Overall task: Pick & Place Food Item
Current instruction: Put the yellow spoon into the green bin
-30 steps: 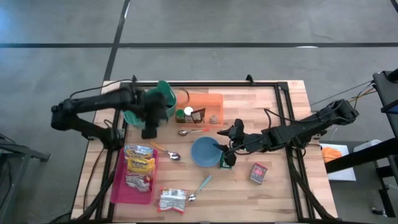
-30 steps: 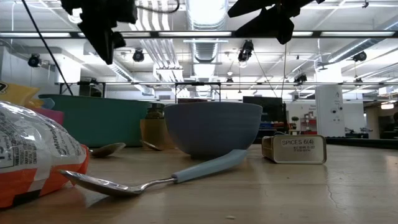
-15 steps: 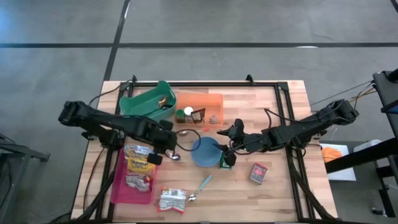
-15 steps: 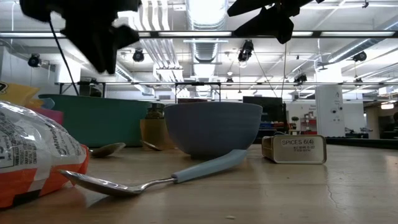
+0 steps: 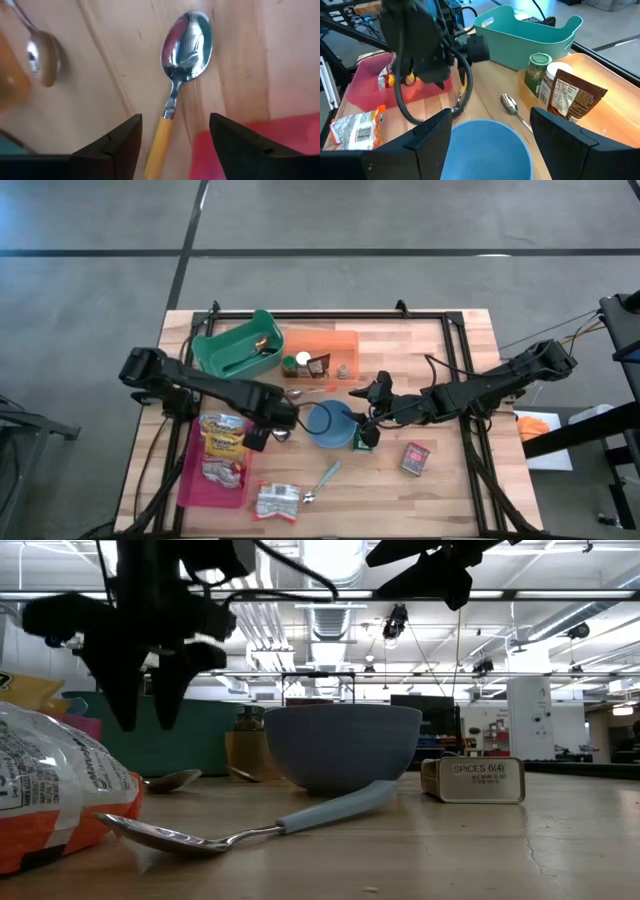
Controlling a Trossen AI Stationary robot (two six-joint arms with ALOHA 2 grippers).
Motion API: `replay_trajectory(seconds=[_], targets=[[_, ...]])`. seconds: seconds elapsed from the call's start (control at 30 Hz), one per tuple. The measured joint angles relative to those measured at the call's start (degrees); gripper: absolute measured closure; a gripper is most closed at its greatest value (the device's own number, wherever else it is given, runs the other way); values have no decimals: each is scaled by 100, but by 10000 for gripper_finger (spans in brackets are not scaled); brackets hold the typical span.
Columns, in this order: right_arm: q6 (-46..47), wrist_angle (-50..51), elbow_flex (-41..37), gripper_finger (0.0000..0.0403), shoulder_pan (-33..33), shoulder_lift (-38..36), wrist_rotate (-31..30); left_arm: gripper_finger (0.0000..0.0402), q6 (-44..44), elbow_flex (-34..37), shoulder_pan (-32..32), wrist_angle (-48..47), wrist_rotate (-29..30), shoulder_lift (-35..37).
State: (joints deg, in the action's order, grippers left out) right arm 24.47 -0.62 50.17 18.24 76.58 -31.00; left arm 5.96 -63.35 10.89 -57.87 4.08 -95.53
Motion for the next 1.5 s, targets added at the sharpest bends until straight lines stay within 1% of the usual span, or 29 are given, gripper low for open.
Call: replay_trajectory(seconds=[0.13,0.4,0.7,0.83,0.9,1.0,1.27,1.3,1.4,1.5], targets=[[9,1,0,138,0,0,2,158,0,0,5,8,-2,-355],[57,22,0,138,0,0,4,157,128,9,-27,111,47,-880],[53,37,0,138,0,0,20,158,122,406,-169,261,67,-867],[46,35,0,138,0,-2,20,165,120,546,-165,415,76,-839],[44,26,0,138,0,-4,19,178,120,545,-165,415,62,-841],[57,17,0,138,0,-7,17,217,154,538,-161,420,43,-845],[52,30,103,138,62,-9,15,370,48,557,-156,545,13,-845],[45,32,111,138,75,-7,17,380,24,556,-157,569,59,-844],[37,33,116,138,134,-9,17,381,-5,551,-155,657,294,-843],[-30,33,116,138,142,-9,15,381,-26,551,-157,712,379,-830]])
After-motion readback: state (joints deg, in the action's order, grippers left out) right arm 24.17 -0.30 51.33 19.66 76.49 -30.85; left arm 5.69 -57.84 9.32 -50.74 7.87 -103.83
